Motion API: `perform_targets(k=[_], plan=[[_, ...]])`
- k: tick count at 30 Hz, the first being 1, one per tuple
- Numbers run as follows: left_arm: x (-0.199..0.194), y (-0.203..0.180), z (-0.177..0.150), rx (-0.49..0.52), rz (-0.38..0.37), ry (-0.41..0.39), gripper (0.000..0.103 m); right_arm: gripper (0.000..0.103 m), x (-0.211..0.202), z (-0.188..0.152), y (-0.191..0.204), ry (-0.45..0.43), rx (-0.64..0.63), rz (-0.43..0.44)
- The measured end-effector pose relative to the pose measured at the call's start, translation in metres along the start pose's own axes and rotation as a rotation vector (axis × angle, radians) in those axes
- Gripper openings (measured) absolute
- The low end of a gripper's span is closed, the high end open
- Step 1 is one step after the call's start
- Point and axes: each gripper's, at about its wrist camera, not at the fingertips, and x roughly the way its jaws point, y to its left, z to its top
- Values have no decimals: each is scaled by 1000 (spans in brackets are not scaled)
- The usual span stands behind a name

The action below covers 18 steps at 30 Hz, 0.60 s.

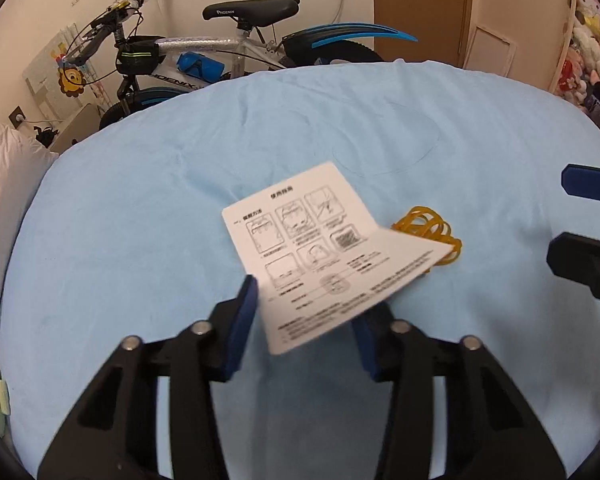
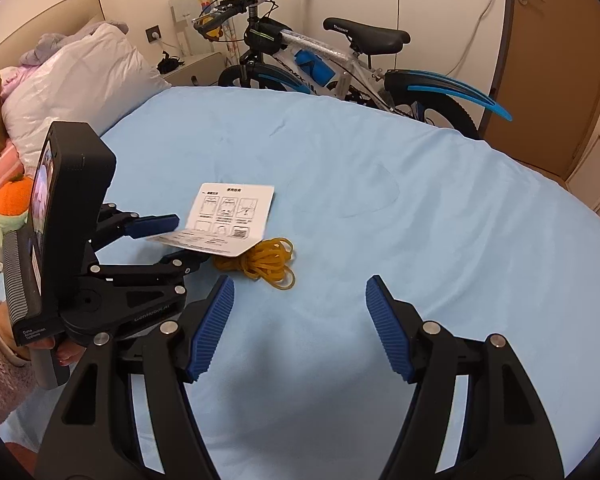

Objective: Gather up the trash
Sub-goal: 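Grasp the white leaflet with the left gripper while the right gripper grasps the orange rubber bands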

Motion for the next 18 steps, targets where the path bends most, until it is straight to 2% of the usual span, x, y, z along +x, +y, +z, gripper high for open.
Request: perform_targets(k=[1, 2, 4, 7, 18], plan=[[2, 0, 0, -2, -4, 3, 21, 66, 2, 0, 0, 2, -3, -2], [3, 1, 0, -3, -2, -1, 19, 66, 4, 0, 1, 3, -4, -1], [1, 2, 0, -4, -3, -17, 7, 66, 5, 0, 3, 4, -5, 2], [-6, 6, 1, -21, -23, -40, 2, 66, 9, 1, 4, 7, -12, 4], [-23, 13, 12, -54, -34, -93, 1, 66, 17, 4, 13, 5, -23, 16]])
